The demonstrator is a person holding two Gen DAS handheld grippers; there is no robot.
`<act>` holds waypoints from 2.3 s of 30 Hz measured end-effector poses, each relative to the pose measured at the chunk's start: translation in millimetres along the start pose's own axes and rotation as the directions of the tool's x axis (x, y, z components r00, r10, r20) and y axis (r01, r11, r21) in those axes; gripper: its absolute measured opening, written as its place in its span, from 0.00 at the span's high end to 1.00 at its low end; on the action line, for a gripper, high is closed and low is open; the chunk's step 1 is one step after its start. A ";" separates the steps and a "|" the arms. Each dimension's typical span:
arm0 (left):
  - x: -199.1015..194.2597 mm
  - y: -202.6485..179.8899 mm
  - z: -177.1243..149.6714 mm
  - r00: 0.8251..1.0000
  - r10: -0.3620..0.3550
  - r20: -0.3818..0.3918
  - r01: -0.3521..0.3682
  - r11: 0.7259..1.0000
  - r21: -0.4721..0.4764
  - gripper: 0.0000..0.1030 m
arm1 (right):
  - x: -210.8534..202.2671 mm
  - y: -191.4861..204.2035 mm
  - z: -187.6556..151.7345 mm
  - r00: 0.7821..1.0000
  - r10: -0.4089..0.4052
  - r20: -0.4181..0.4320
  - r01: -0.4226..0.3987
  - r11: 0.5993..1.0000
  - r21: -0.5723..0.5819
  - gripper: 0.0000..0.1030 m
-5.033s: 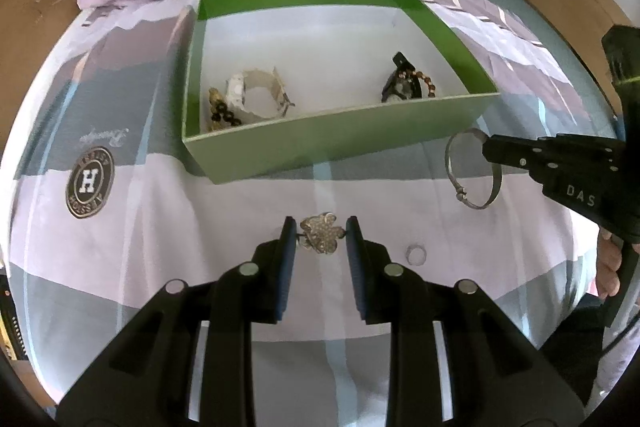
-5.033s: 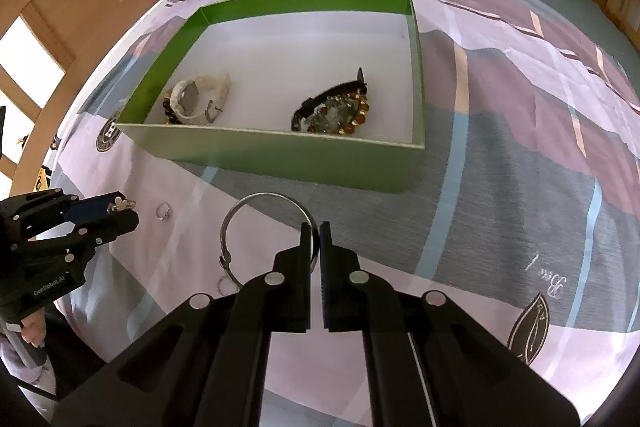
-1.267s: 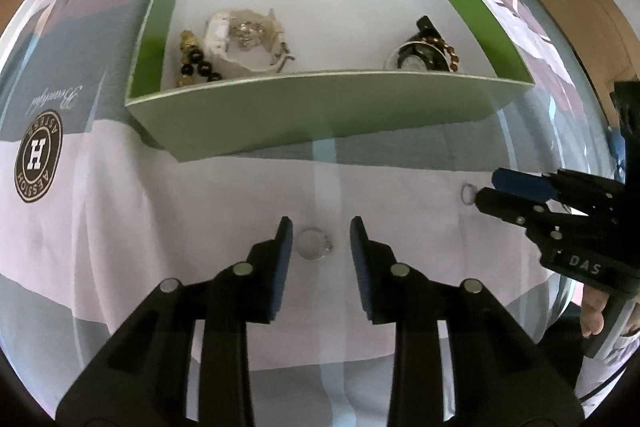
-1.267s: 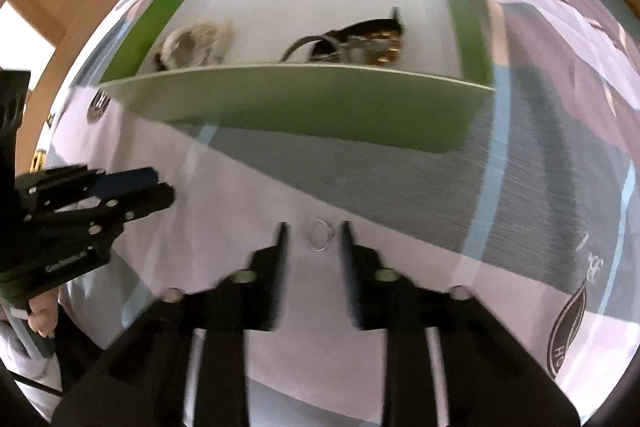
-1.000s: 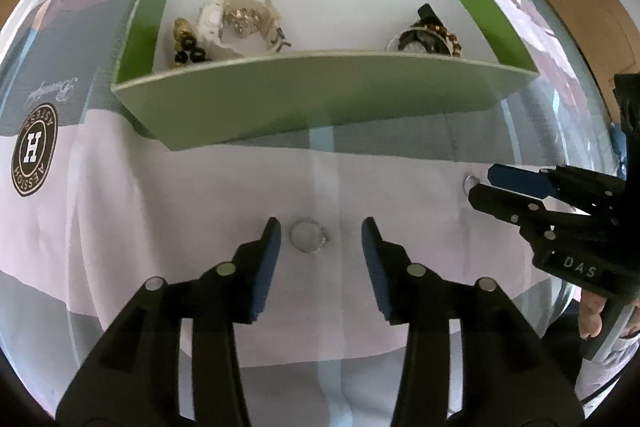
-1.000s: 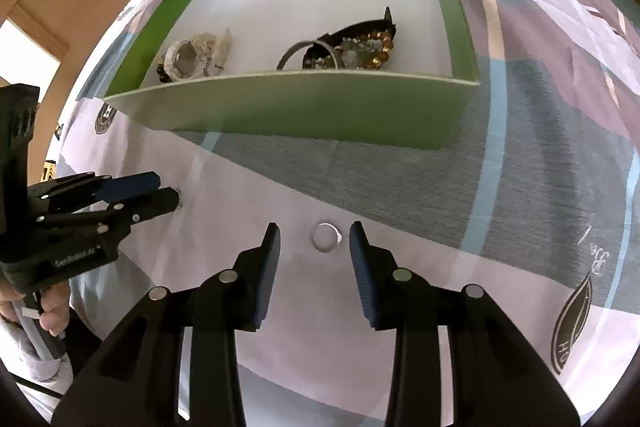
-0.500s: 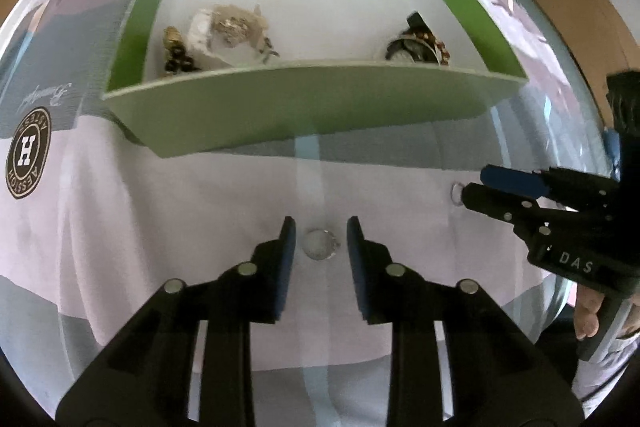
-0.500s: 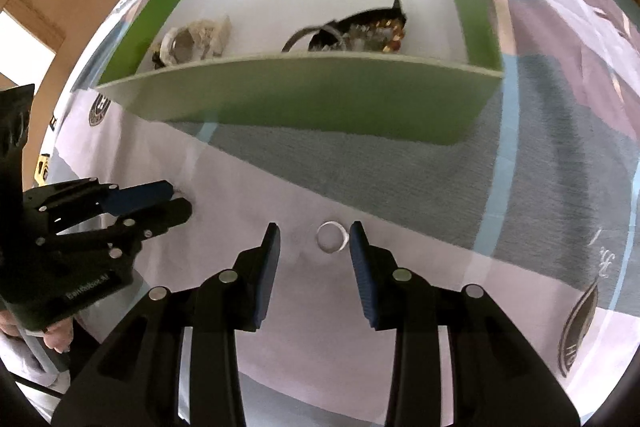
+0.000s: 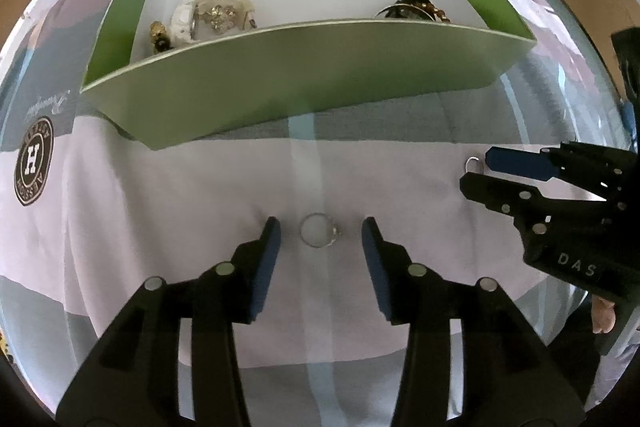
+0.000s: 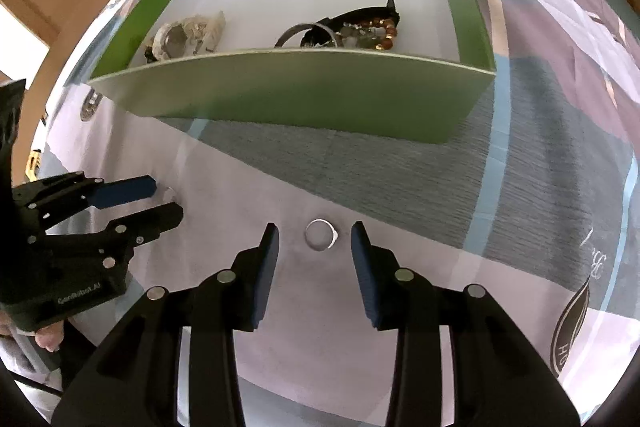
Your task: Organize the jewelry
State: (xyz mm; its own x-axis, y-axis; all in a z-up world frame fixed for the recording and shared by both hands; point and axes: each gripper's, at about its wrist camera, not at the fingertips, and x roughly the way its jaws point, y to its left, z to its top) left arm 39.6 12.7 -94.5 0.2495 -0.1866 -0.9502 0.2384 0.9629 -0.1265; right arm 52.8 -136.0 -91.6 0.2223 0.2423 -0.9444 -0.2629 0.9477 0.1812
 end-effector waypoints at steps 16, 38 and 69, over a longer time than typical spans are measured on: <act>1.6 -6.9 2.3 0.998 0.065 0.022 -0.066 0.997 0.040 0.75 | 9.9 30.3 -4.7 0.998 -0.067 0.012 0.067 0.996 -0.054 0.63; -11.7 18.3 9.7 0.998 0.034 0.061 -0.030 0.997 -0.068 0.71 | -9.5 15.5 -12.9 0.996 -0.033 0.081 0.028 0.998 0.055 0.57; 1.6 -1.0 2.1 0.996 0.082 0.026 -0.083 0.996 0.021 0.70 | 7.2 17.7 -14.5 0.994 -0.095 0.050 0.097 0.995 -0.030 0.56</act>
State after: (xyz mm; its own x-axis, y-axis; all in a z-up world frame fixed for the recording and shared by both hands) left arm 41.6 11.0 -95.3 0.2927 -0.1120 -0.9496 0.2365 0.9707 -0.0416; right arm 36.1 -120.5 -99.2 0.2929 0.1611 -0.9425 -0.2681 0.9600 0.0808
